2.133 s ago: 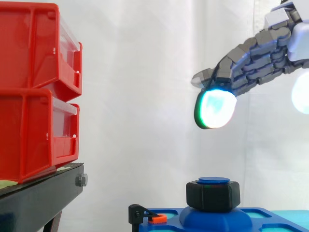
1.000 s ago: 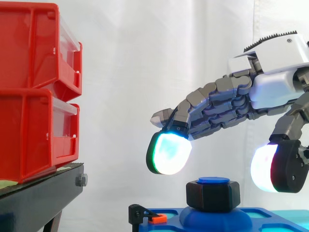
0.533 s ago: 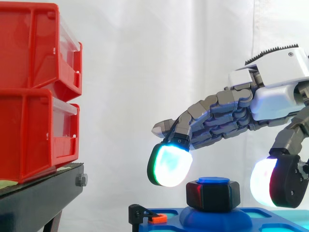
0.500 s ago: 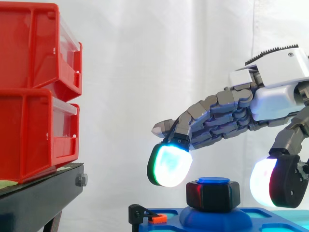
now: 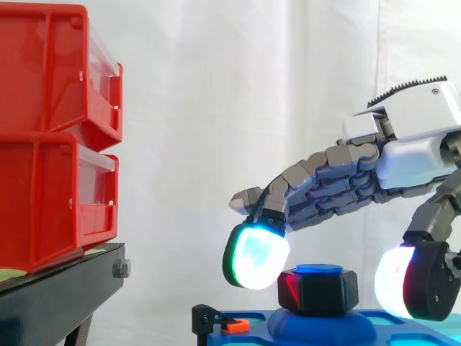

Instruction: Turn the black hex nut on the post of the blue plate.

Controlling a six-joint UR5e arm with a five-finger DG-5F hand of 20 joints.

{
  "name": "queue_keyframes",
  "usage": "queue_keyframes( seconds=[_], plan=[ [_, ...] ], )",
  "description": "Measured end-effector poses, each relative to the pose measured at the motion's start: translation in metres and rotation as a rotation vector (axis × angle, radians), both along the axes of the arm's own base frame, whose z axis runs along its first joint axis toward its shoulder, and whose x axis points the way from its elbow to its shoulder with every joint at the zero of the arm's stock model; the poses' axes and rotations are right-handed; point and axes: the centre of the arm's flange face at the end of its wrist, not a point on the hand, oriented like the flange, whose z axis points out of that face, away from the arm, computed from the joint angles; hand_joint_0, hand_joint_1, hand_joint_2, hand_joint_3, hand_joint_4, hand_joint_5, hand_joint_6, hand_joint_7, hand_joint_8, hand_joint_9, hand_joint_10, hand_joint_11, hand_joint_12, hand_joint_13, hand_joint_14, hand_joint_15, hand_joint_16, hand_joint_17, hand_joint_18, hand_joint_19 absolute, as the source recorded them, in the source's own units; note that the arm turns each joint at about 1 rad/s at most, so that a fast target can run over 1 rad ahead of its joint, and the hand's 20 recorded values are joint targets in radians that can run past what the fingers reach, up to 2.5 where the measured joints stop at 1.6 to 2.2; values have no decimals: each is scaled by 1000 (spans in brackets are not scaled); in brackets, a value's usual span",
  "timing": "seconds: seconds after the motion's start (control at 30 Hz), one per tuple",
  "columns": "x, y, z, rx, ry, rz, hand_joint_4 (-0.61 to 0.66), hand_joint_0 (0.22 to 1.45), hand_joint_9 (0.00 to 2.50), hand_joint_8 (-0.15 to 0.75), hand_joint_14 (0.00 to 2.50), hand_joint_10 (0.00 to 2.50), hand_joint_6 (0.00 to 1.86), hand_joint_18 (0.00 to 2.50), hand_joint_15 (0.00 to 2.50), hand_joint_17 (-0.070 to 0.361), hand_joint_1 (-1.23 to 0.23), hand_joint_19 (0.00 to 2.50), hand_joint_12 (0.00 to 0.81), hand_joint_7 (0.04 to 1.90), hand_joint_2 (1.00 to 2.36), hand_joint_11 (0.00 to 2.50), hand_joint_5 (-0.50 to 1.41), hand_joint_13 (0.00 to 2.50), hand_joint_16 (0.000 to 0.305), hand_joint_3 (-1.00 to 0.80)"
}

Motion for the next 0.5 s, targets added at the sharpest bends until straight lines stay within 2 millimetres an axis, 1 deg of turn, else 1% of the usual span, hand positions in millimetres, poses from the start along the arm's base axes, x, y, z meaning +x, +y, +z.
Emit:
queue_keyframes(
  seconds=[0.5],
  plan=[
    [-2, -12, -2, 1, 0, -7, 44, 464, 0, 128, 0, 0, 501, 0, 0, 89, -850, 0, 296, 649, 1000, 0, -300, 0, 40, -500]
  ],
)
